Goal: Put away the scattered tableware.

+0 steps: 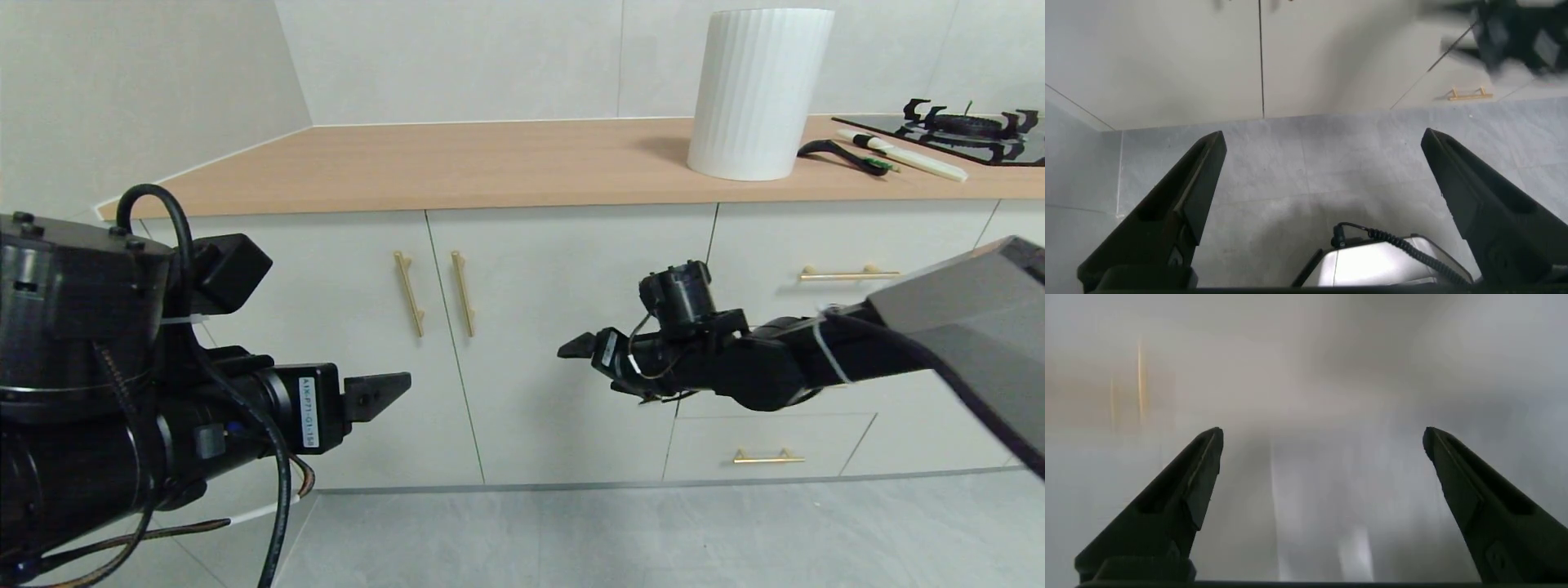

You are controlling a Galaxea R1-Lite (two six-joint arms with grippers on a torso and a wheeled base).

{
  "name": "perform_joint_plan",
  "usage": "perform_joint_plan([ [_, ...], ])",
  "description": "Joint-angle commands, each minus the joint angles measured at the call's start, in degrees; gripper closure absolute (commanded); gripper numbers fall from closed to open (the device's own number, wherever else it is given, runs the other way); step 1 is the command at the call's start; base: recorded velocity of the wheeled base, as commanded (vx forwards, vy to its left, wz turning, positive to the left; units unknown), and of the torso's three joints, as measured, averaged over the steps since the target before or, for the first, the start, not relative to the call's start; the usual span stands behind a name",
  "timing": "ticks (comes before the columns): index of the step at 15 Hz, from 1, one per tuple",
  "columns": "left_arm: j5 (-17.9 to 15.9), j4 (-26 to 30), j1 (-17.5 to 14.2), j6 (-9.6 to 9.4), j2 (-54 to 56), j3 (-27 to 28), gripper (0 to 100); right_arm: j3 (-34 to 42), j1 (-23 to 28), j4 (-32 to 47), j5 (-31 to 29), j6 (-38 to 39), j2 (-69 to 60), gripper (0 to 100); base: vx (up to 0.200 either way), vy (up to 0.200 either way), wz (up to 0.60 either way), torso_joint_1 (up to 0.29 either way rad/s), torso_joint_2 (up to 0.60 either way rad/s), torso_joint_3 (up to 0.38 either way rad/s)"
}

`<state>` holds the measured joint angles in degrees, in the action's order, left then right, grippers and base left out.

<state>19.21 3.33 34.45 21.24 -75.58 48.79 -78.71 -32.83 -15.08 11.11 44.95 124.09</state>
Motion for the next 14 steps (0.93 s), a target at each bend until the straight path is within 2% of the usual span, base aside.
perform_joint_plan([
  [1, 0.04, 0.01, 0.0, 0.03, 0.08, 0.08, 0, 17.98, 0.84, -11.29, 11.83, -9.61, -16.07, 0, 0.0, 0.0, 0.0, 0.0, 0.0, 0.0],
  [5, -0.05, 0.01, 0.0, 0.12, 2.37, -0.18, 0, 27.3, 0.75, -12.96, 6.3, -14.8, -29.87, 0, 0.0, 0.0, 0.0, 0.0, 0.0, 0.0],
  [8, -0.23, 0.01, -2.72, 0.12, 7.99, -1.77, 0, 33.54, 1.89, -12.96, -2.93, -20.16, -42.17, 0, 0.0, 0.0, 0.0, 0.0, 0.0, 0.0],
  [11, -0.23, 0.01, -3.95, -0.14, 18.8, -7.04, 0, 40.31, 2.24, -12.96, -15.76, -25.17, -56.24, 0, 0.0, 0.0, 0.0, 0.0, 0.0, 0.0],
  [12, -0.32, 0.01, -4.83, -0.23, 22.5, -8.62, 0, 42.42, 2.42, -12.87, -17.87, -26.31, -60.98, 0, 0.0, 0.0, 0.0, 0.0, 0.0, 0.0],
  [13, -0.23, 0.01, -5.36, -0.41, 23.9, -9.24, 0, 43.21, 2.42, -12.87, -18.49, -26.84, -63.0, 0, 0.0, 0.0, 0.0, 0.0, 0.0, 0.0],
  [14, -0.32, 0.1, -8.7, -2.25, 30.67, -11.96, 0, 46.28, 4.88, -9.88, -20.16, -30.71, -72.58, 0, 0.0, 0.0, 0.0, 0.0, 0.0, 0.0],
])
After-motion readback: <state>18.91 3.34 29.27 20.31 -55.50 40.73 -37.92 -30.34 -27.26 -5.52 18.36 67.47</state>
